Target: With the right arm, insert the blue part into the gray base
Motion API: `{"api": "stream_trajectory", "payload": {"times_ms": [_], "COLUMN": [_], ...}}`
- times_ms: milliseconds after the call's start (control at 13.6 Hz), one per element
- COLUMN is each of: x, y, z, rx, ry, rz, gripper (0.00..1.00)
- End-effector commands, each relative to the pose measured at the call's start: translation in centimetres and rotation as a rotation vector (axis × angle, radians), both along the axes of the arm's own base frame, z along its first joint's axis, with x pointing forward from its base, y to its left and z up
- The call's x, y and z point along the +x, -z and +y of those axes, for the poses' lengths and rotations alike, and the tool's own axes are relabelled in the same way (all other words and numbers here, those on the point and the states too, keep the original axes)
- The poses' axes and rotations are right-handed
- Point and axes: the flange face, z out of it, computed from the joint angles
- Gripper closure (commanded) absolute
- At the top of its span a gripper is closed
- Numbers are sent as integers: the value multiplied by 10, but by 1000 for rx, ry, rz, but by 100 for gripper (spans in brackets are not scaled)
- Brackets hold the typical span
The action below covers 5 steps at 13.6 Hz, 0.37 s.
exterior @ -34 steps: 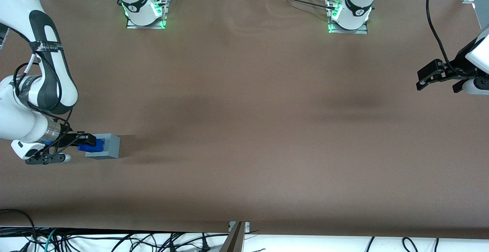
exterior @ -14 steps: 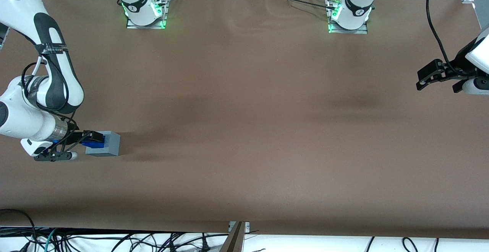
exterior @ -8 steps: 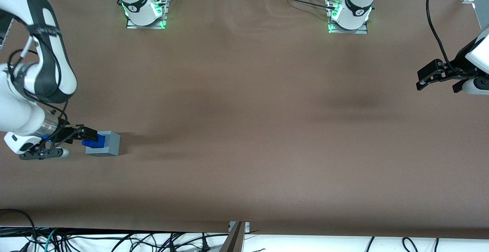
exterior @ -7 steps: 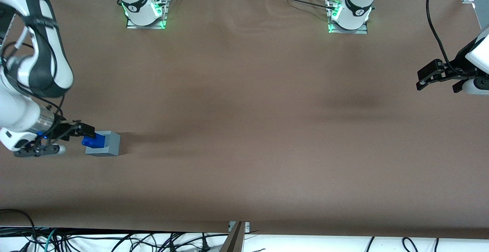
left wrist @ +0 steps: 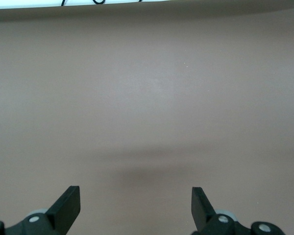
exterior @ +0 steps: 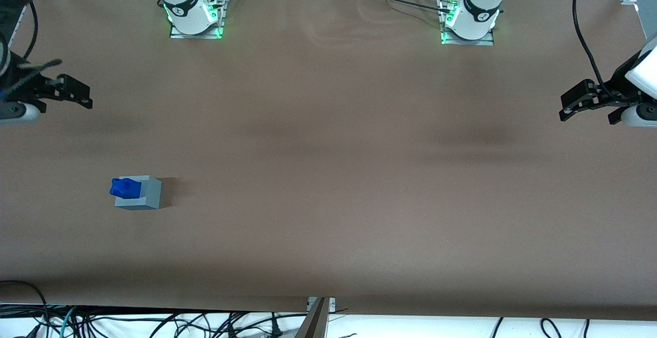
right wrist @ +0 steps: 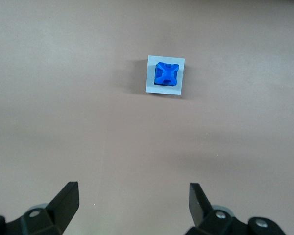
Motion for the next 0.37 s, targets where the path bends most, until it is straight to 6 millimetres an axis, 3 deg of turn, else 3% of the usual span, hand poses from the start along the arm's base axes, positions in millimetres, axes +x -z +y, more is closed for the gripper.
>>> {"api": "stream_trajectory", "payload": {"times_ms": [0, 294], "x": [4, 3], "y": [8, 7], "z": [4, 11], "rx": [-3, -3], "ry": [-4, -17], "rz": [10, 15], "gripper": [1, 1]}}
